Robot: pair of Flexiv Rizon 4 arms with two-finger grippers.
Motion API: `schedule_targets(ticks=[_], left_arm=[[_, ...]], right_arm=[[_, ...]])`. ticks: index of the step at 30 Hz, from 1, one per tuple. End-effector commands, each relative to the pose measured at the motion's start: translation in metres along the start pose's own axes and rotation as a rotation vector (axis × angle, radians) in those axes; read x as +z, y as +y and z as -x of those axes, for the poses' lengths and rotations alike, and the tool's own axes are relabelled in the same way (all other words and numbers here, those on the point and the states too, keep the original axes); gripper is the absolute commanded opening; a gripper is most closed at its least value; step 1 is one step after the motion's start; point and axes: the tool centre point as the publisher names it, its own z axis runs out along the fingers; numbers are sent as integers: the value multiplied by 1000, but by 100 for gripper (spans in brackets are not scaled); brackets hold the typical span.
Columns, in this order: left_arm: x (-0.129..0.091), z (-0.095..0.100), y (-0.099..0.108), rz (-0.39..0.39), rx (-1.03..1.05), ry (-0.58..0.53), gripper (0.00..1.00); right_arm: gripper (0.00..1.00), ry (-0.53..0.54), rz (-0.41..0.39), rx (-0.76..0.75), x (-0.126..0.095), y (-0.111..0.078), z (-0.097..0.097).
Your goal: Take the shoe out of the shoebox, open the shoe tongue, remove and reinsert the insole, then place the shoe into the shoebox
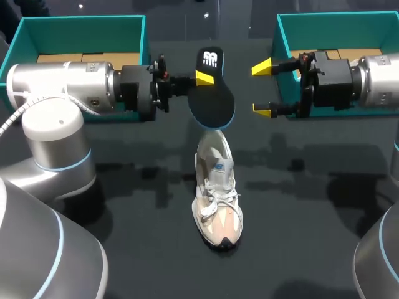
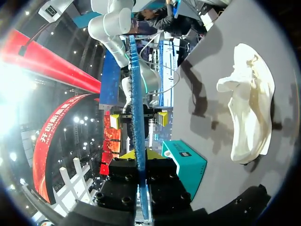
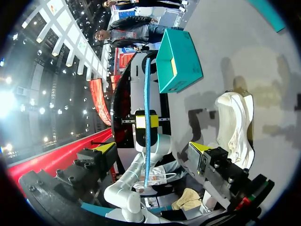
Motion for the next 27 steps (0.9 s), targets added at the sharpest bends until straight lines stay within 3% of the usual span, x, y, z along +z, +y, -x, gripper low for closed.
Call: schedule_targets(ticks=[1, 21, 26, 27], left_arm=[[1, 0, 1, 0, 2, -1, 0], [38, 2, 15, 16, 96, 20, 0], [42, 1, 16, 16, 98, 24, 0], [43, 1, 16, 17, 99, 25, 0]], right_arm=[[100, -11, -5, -13, 4, 1, -3], [100, 10, -83, -125, 27, 6, -4], [87, 3, -97, -135, 33, 6, -7], [81, 2, -99, -136, 33, 6, -7]])
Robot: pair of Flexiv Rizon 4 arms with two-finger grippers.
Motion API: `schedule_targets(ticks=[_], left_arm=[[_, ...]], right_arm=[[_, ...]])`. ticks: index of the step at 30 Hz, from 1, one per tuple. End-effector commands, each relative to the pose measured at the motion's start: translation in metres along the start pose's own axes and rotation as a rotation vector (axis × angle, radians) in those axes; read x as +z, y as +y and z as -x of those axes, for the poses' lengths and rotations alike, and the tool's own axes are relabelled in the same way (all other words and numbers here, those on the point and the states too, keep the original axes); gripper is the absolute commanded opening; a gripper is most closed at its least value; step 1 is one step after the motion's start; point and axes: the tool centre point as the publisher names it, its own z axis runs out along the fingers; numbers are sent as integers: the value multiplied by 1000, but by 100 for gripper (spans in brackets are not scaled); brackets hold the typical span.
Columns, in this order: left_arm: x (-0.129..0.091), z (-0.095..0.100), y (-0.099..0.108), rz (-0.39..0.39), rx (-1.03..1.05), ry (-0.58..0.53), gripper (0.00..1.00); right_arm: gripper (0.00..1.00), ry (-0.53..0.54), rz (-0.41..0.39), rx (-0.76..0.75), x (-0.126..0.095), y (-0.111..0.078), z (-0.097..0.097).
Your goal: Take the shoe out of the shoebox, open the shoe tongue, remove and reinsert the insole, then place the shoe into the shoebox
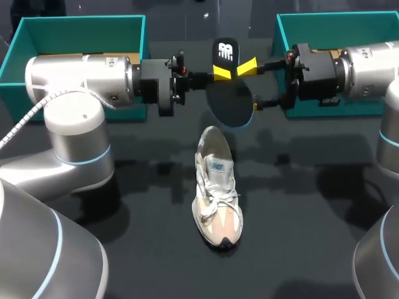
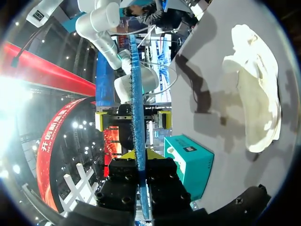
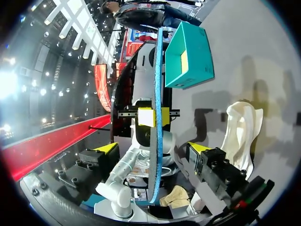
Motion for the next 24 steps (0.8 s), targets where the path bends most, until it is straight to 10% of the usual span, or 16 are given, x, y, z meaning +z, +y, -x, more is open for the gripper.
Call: schedule_targets(ticks=[1, 7, 24], left_arm=[[8, -1, 3, 2, 3, 3, 0], [10, 0, 3, 3, 10, 3, 0], [12, 1, 1, 8, 14, -1, 0]], right_arm=[[75, -5, -10, -3, 7, 5, 0], [49, -3, -11, -13, 10, 5, 0], [27, 0, -21, -34, 20, 8, -3]])
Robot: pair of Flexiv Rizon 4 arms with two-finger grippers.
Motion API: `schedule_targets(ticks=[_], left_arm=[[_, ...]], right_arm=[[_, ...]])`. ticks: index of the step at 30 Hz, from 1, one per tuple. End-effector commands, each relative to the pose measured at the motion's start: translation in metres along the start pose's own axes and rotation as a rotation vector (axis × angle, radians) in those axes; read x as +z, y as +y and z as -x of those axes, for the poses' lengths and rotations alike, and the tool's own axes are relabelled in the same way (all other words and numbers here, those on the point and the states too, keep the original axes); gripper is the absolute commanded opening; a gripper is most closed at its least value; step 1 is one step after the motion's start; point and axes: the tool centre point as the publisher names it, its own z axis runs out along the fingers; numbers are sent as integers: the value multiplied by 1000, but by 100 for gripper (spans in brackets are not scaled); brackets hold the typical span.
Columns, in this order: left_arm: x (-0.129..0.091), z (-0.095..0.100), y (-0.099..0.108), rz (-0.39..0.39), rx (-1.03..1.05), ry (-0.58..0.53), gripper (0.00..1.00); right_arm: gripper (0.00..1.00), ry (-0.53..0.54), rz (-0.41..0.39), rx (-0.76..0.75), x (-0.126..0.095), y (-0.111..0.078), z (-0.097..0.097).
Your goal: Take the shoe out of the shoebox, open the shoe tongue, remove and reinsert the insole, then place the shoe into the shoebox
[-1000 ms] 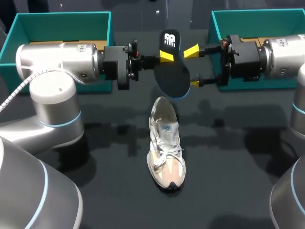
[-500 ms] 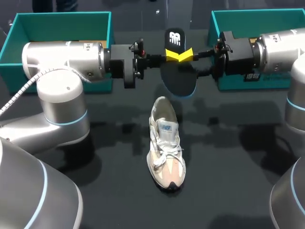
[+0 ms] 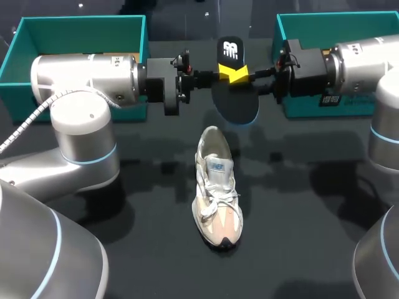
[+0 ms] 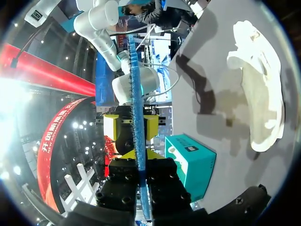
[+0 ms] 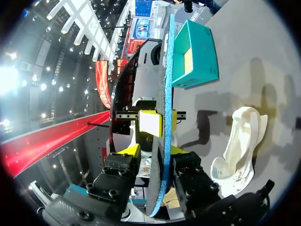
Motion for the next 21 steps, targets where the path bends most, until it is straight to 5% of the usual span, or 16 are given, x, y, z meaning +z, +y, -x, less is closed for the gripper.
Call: schedule_targets(ticks=[1, 21], left_arm=[[3, -1, 0, 3, 4, 1, 0], [-1, 1, -2, 2, 6, -12, 0]], right_arm=[[25, 1, -4, 1, 5, 3, 1], [11, 18, 5, 23, 8, 3, 7]])
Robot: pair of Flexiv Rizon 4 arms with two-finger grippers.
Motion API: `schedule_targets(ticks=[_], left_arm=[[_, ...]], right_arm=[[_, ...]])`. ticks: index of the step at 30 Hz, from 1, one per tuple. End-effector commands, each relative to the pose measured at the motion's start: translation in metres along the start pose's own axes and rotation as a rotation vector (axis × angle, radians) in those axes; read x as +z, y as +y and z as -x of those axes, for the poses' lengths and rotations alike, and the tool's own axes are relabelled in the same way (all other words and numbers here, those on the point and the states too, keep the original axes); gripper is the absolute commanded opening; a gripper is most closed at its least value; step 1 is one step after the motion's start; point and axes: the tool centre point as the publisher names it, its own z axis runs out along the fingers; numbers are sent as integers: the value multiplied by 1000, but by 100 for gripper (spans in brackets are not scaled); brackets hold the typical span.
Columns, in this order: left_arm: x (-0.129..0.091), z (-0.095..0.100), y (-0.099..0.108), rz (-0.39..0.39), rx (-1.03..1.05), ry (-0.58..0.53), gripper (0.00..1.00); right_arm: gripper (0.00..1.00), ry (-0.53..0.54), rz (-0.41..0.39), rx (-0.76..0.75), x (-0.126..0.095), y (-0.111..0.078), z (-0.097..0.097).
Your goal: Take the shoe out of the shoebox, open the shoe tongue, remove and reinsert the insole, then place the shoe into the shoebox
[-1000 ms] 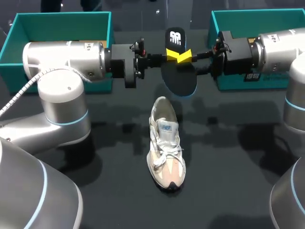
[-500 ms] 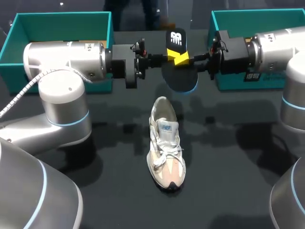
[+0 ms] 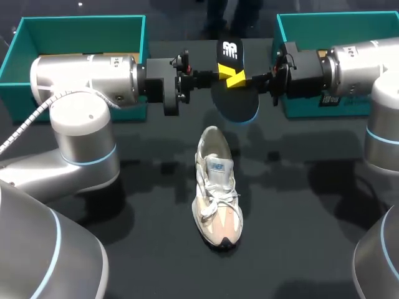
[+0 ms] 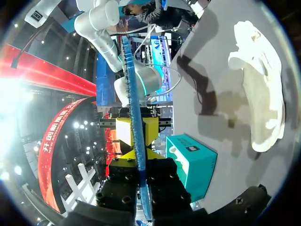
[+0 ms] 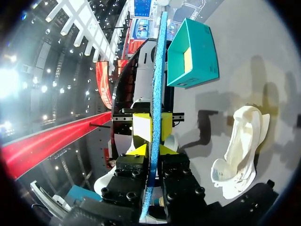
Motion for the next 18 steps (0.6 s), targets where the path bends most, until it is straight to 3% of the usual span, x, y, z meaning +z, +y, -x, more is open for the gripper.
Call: schedule_targets(ticks=[1, 18], left_arm=[[0, -1, -1, 0, 4, -3, 0], [-3, -1, -1, -3, 7, -1, 0]], right_arm=[[11, 3, 4, 2, 3, 0, 2], [18, 2, 17, 8, 4, -5, 2]])
